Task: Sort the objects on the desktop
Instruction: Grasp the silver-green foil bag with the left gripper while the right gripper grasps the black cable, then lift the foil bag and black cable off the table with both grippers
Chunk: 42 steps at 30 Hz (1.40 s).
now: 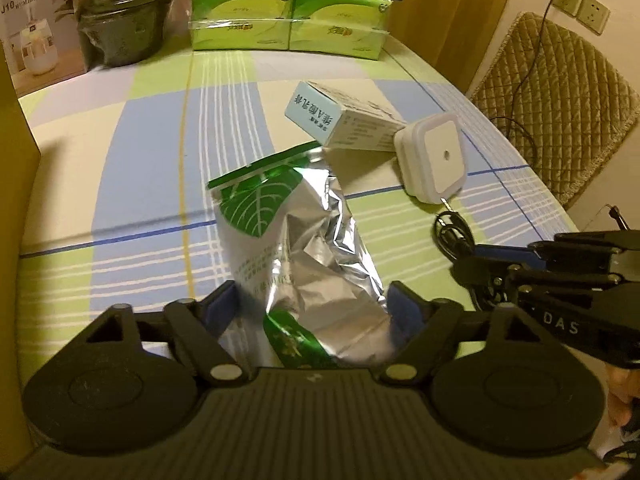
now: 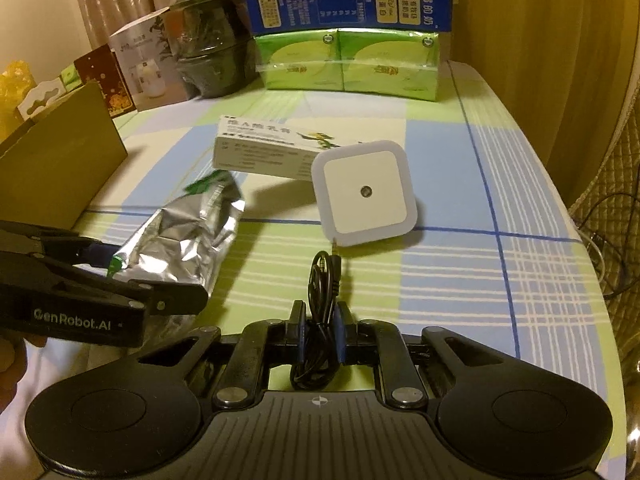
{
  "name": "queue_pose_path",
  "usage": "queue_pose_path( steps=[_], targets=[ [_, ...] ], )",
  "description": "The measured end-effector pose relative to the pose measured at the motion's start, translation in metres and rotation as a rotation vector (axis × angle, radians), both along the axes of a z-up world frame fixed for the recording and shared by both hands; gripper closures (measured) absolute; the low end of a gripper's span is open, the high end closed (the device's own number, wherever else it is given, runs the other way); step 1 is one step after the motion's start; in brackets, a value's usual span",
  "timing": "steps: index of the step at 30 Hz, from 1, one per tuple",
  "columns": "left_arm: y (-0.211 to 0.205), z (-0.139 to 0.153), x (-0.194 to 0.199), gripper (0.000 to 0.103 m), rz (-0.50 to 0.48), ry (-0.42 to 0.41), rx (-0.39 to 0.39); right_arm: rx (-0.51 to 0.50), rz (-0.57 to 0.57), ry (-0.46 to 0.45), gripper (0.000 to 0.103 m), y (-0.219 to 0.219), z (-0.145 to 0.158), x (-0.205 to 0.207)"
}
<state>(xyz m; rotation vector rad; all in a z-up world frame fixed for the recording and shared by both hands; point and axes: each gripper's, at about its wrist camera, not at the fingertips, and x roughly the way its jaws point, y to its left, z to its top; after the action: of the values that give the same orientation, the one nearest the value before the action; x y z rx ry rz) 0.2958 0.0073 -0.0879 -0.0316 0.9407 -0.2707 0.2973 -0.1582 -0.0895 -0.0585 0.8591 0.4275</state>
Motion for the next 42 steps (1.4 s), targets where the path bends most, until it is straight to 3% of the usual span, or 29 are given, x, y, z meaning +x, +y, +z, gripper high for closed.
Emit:
queue_pose_path(
  steps=[4,11,15,18,19,23,26,28,32,37,39,42],
  targets=[
    [-0.002,0.003,-0.004,0.034,-0.041,0.008,-0.001,-0.015,-0.005,-0.006,0.092,-0.002,0.001,0.002],
    [-0.007,-0.003,0.006,0.021,-0.034,0.012,0.02,-0.039,0.03,0.005,0.092,0.002,-0.003,0.001],
    [-0.017,-0.008,0.005,0.018,-0.081,-0.026,0.102,-0.056,0.053,-0.006,0.091,0.004,-0.004,-0.001],
    [-0.02,-0.008,0.003,0.024,-0.1,-0.03,0.131,-0.071,0.063,-0.015,0.091,0.006,-0.005,-0.002],
    [-0.02,-0.006,0.002,0.029,-0.1,-0.029,0.129,-0.074,0.061,-0.016,0.088,0.006,-0.005,-0.002],
    [-0.016,0.003,-0.003,0.048,-0.1,-0.031,0.131,-0.095,0.052,-0.036,0.055,0.007,-0.005,-0.002],
    [-0.014,0.003,-0.009,0.048,-0.114,-0.032,0.133,-0.084,0.041,-0.029,0.054,0.006,-0.007,0.0],
    [-0.014,0.003,-0.007,0.045,-0.113,-0.029,0.129,-0.078,0.037,-0.032,0.054,0.007,-0.007,0.001],
    [-0.015,-0.003,-0.002,0.026,-0.113,-0.01,0.131,-0.078,0.035,-0.028,0.055,0.007,-0.006,0.001],
    [-0.017,-0.007,0.002,0.021,-0.113,-0.032,0.136,-0.078,0.033,-0.032,0.055,0.006,-0.006,0.001],
    [-0.016,-0.006,0.002,0.024,-0.114,-0.031,0.136,-0.079,0.034,-0.036,0.055,0.006,-0.006,0.0],
    [-0.017,-0.003,0.002,0.041,-0.116,-0.031,0.143,-0.077,0.032,-0.041,0.055,0.007,-0.007,0.0]
  ],
)
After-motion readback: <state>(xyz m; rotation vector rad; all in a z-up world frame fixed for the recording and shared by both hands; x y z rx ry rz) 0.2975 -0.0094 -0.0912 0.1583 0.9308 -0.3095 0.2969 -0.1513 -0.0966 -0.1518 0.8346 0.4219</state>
